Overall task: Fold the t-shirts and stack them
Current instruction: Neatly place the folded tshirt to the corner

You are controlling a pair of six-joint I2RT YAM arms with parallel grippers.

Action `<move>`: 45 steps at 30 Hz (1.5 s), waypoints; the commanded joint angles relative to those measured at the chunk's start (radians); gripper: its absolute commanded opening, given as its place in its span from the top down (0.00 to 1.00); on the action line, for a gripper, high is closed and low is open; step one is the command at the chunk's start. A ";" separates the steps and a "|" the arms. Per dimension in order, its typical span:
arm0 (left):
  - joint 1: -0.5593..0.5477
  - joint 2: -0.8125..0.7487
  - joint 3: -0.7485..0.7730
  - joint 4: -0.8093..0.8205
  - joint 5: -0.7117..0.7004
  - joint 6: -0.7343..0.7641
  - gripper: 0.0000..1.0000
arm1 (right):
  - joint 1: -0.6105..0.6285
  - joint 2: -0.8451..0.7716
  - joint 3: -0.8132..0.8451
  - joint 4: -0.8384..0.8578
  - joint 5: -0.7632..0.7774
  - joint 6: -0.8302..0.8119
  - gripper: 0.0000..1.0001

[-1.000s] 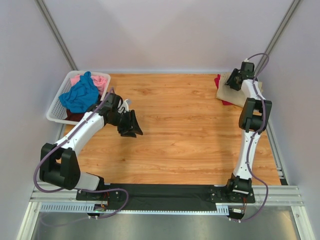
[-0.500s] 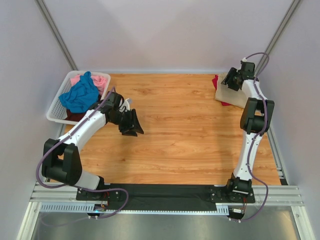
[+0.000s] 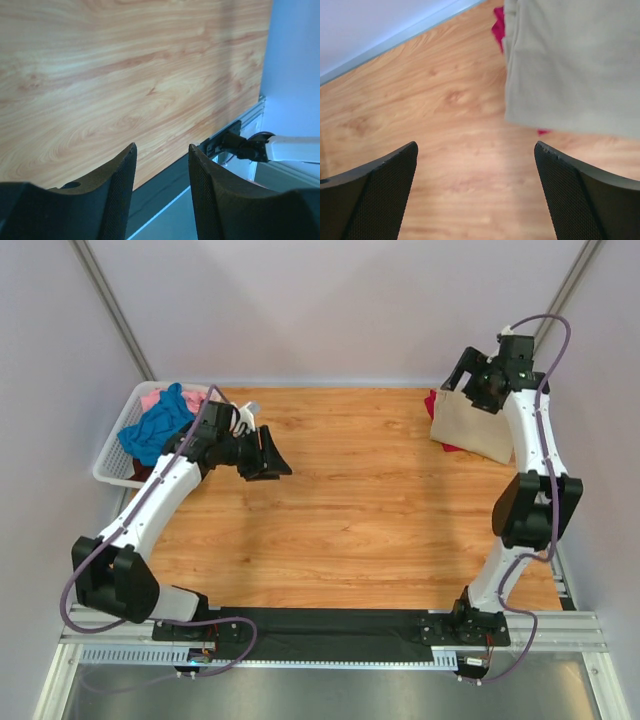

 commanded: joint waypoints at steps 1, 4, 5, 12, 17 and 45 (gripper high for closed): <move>-0.002 -0.100 0.056 0.061 0.008 -0.024 0.47 | 0.091 -0.180 -0.090 -0.165 0.017 0.053 0.00; -0.002 -0.162 0.067 0.041 -0.014 -0.006 0.46 | 0.209 -0.352 -0.193 -0.203 0.072 0.031 0.00; -0.002 -0.182 0.053 0.038 -0.020 -0.009 0.46 | 0.238 -0.391 -0.213 -0.211 0.073 0.027 0.00; -0.002 -0.337 0.019 -0.014 -0.032 -0.084 0.00 | 0.380 -0.676 -0.334 -0.266 -0.008 0.117 0.00; -0.025 -0.415 0.123 -0.143 -0.106 -0.036 0.01 | 0.381 -0.820 -0.403 -0.256 -0.029 0.168 0.00; -0.029 -0.443 0.159 -0.160 -0.127 0.011 0.01 | 0.381 -0.879 -0.474 -0.164 -0.073 0.226 0.00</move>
